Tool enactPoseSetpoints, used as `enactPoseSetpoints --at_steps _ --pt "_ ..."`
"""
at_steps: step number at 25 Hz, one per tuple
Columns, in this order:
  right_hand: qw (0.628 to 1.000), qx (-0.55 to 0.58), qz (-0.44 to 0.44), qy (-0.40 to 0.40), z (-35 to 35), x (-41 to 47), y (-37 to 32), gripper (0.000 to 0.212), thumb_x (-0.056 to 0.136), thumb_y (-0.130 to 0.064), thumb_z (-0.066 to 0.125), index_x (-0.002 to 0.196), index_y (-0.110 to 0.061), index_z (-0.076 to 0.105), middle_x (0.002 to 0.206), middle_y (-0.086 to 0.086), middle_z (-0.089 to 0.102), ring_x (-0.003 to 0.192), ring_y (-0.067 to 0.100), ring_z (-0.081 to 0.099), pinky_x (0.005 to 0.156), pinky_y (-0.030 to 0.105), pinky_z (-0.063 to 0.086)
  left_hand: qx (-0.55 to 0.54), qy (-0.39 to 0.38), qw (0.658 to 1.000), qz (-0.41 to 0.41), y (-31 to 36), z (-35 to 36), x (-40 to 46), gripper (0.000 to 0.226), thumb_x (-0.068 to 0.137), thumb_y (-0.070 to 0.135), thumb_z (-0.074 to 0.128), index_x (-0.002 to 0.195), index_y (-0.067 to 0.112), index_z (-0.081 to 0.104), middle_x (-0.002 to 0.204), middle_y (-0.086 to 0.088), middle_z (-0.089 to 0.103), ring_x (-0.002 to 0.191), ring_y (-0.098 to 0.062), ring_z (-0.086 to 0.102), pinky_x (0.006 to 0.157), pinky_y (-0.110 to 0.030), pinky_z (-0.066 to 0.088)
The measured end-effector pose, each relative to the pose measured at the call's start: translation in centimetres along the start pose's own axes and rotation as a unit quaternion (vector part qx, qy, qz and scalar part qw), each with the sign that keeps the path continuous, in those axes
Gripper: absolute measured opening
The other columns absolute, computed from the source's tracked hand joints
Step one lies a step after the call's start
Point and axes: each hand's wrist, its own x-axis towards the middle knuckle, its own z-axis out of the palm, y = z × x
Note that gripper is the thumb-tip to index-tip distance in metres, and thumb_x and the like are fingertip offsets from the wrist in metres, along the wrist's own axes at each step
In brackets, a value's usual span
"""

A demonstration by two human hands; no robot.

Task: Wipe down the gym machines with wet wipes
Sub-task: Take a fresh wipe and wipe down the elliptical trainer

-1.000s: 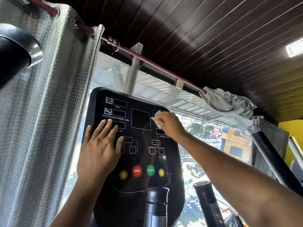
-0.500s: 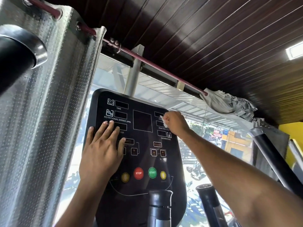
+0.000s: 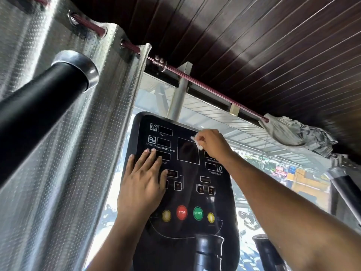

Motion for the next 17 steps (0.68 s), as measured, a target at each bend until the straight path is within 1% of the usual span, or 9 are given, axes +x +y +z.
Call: enactPoseSetpoints --at_steps 3,5,7,9,11,12,14,15,17 --pt "0.997 0.008 0.066 0.043 0.9 0.6 -0.9 0.013 0.094 -0.013 0.072 0.105 -0.012 0.078 0.104 0.004 0.075 0.088 0.015 0.067 0.079 0.03 0.055 0.002 -0.006 1.0 0.001 -0.2 0.0 -0.1 0.062 0.1 0.052 0.028 0.142 0.021 0.062 0.159 0.001 0.046 0.153 -0.014 0.032 0.128 -0.047 0.018" --pt "0.999 0.004 0.027 -0.016 0.8 -2.1 -2.4 0.011 0.094 -0.013 0.072 0.104 -0.013 0.077 0.1 -0.002 0.072 0.085 0.01 0.063 0.072 0.019 0.046 0.005 -0.012 1.0 0.001 -0.2 -0.1 -0.1 0.061 0.101 0.051 0.029 0.143 0.022 0.061 0.159 0.002 0.045 0.153 -0.013 0.03 0.129 -0.045 0.015" --pt "0.992 0.003 -0.019 -0.122 0.4 -4.9 -3.8 0.008 0.093 -0.012 0.073 0.1 -0.013 0.075 0.093 -0.009 0.064 0.078 0.001 0.059 0.067 0.009 0.038 -0.003 -0.011 1.0 -0.006 0.1 -0.5 -0.1 0.06 0.101 0.051 0.029 0.144 0.021 0.06 0.161 0.002 0.043 0.154 -0.012 0.027 0.129 -0.042 0.011" --pt "0.986 0.001 -0.035 -0.162 0.1 -6.2 -3.7 0.007 0.092 -0.01 0.073 0.097 -0.014 0.075 0.088 -0.014 0.06 0.076 -0.004 0.057 0.066 0.006 0.037 -0.027 -0.015 0.999 -0.018 0.5 -1.1 -0.8 0.061 0.102 0.049 0.028 0.149 0.021 0.054 0.165 -0.001 0.035 0.157 -0.013 0.016 0.13 -0.041 0.009" --pt "0.991 -0.019 0.007 -0.129 0.1 -5.3 -2.7 0.007 0.093 -0.007 0.07 0.093 -0.012 0.074 0.089 -0.004 0.066 0.079 0.008 0.062 0.064 0.008 0.041 -0.058 0.0 0.997 -0.042 0.6 -1.5 -2.2 0.055 0.109 0.041 0.031 0.16 0.021 0.033 0.172 -0.004 0.013 0.16 -0.015 -0.001 0.13 -0.04 0.009" --pt "0.994 -0.029 0.058 -0.085 0.2 -4.0 -2.1 0.009 0.093 -0.007 0.066 0.089 -0.01 0.074 0.09 0.004 0.07 0.081 0.017 0.066 0.065 0.015 0.049 -0.076 0.011 0.996 -0.054 0.6 -1.5 -2.8 0.055 0.111 0.034 0.033 0.163 0.02 0.022 0.173 -0.005 0.003 0.16 -0.016 -0.005 0.13 -0.039 0.008" --pt "0.986 -0.045 0.163 -0.01 0.2 -1.2 -1.7 0.017 0.095 -0.013 0.061 0.083 -0.008 0.072 0.089 0.015 0.071 0.083 0.034 0.071 0.073 0.036 0.061 -0.094 0.026 0.992 -0.084 0.2 -1.3 -3.6 0.057 0.112 0.024 0.031 0.165 0.015 0.014 0.173 -0.008 0.0 0.16 -0.017 -0.004 0.13 -0.036 0.005" --pt "0.981 -0.054 0.185 0.011 0.4 -0.1 -2.3 0.021 0.097 -0.014 0.059 0.081 -0.006 0.07 0.089 0.015 0.07 0.084 0.037 0.071 0.074 0.039 0.06 -0.099 0.03 0.99 -0.1 0.0 -1.1 -3.8 0.057 0.111 0.02 0.028 0.165 0.013 0.011 0.173 -0.008 0.003 0.16 -0.015 -0.003 0.129 -0.033 0.002" --pt "0.987 -0.076 0.143 0.023 0.6 1.2 -4.4 0.024 0.098 -0.005 0.055 0.075 -0.007 0.062 0.084 0.011 0.063 0.082 0.032 0.069 0.066 0.03 0.051 -0.113 0.029 0.986 -0.115 -0.3 -0.6 -3.6 0.059 0.109 0.012 0.027 0.165 0.013 0.007 0.173 -0.006 0.005 0.159 -0.011 -0.004 0.128 -0.028 -0.003"
